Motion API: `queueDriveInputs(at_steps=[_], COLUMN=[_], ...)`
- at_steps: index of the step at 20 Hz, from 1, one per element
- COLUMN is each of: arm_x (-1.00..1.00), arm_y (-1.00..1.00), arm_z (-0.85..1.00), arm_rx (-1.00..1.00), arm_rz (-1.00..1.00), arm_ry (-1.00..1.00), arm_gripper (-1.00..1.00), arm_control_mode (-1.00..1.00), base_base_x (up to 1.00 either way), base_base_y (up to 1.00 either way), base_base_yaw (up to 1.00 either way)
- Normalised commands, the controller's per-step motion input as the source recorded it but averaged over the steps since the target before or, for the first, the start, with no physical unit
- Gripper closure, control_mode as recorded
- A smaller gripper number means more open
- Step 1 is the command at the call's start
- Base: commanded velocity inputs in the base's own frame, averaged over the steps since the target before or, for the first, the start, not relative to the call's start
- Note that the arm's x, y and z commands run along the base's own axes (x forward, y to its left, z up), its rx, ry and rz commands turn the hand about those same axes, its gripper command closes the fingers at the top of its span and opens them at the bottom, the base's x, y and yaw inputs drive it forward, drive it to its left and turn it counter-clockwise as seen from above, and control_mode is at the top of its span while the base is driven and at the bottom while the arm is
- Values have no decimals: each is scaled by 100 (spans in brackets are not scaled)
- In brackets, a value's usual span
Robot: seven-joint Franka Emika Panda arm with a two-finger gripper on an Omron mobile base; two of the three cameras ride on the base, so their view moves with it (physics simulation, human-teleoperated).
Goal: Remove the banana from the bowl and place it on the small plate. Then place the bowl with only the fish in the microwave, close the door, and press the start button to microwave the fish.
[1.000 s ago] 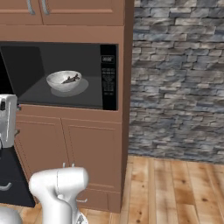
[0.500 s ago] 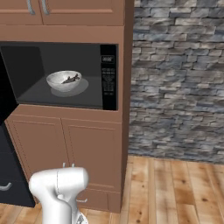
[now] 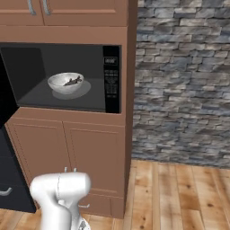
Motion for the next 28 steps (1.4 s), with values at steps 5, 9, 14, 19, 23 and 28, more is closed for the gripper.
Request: queueDriveInputs(at_steps=[5,9,14,19,23,28], arm_x=[-13,0,0,3,36,53], arm_y=[89,95,99,91,53,52], arm_z=[-3,-5,-7,-11,-18,-25], arm_rx=[-2,-5,-7,-8,-2,0], arm_rz=[0,0,0,1,2,1], arm_ry=[-4,-1,0,0,8,6], arm_gripper=[-100,-100,-100,-100,-100,-100], arm_control_mode=[-100,-100,-100,-100,-100,-100], base_base_x=[0,0,0,0,0,0], base_base_y=[0,0,0,0,0,0], base_base_yaw=[0,0,0,0,0,0])
